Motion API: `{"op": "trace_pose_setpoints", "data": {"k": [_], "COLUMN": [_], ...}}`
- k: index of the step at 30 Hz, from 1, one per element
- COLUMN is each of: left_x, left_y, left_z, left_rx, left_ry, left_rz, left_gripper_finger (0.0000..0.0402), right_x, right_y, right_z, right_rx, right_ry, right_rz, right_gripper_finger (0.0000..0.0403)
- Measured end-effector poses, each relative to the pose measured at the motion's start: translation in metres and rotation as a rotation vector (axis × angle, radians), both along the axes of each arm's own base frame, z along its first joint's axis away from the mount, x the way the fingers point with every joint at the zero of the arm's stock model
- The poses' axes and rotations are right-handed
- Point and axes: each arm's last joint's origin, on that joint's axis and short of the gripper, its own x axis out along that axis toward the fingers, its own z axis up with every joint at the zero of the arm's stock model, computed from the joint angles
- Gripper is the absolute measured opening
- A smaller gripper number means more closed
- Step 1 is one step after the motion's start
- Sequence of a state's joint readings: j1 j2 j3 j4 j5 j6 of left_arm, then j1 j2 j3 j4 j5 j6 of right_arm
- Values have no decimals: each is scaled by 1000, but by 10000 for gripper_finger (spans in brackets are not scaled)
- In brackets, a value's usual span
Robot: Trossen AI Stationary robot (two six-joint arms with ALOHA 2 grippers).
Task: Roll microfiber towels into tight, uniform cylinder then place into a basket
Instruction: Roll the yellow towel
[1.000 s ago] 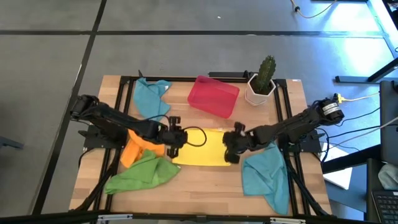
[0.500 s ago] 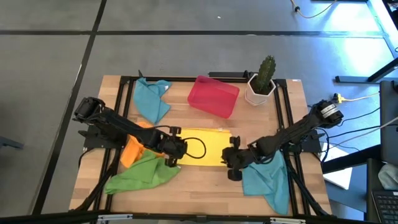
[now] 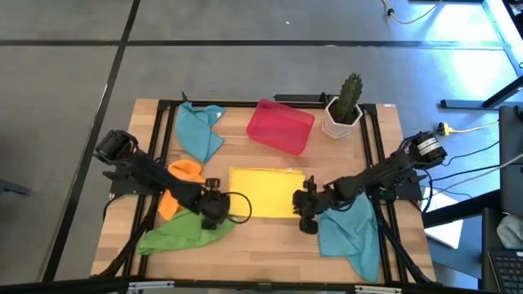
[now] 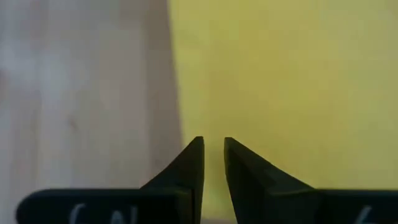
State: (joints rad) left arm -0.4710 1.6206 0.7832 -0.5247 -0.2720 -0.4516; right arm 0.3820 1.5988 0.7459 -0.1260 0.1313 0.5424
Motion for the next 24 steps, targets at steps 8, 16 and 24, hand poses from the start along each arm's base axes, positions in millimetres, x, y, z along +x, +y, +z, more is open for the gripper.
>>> {"op": "trace_pose_setpoints", "data": {"k": [8,16,24], "left_x": [-15,-1,15], "left_y": [-13,-13,1], "left_z": [2,30,37], "left_rx": [-3,121,209], "left_ry": [36,-41,-102], "left_rz": [-2,-101,-127], "left_gripper_finger": [113,113,114], "right_x": [-10,-13,-4], "right_y": [-30,-55,-49], "right_z": [-15,-17,-2], "right_rx": [-121,-253,-165], "right_ry": [145,209,207], "right_rz": [-251,-344,-281], "right_gripper_finger": [55,55,55]}}
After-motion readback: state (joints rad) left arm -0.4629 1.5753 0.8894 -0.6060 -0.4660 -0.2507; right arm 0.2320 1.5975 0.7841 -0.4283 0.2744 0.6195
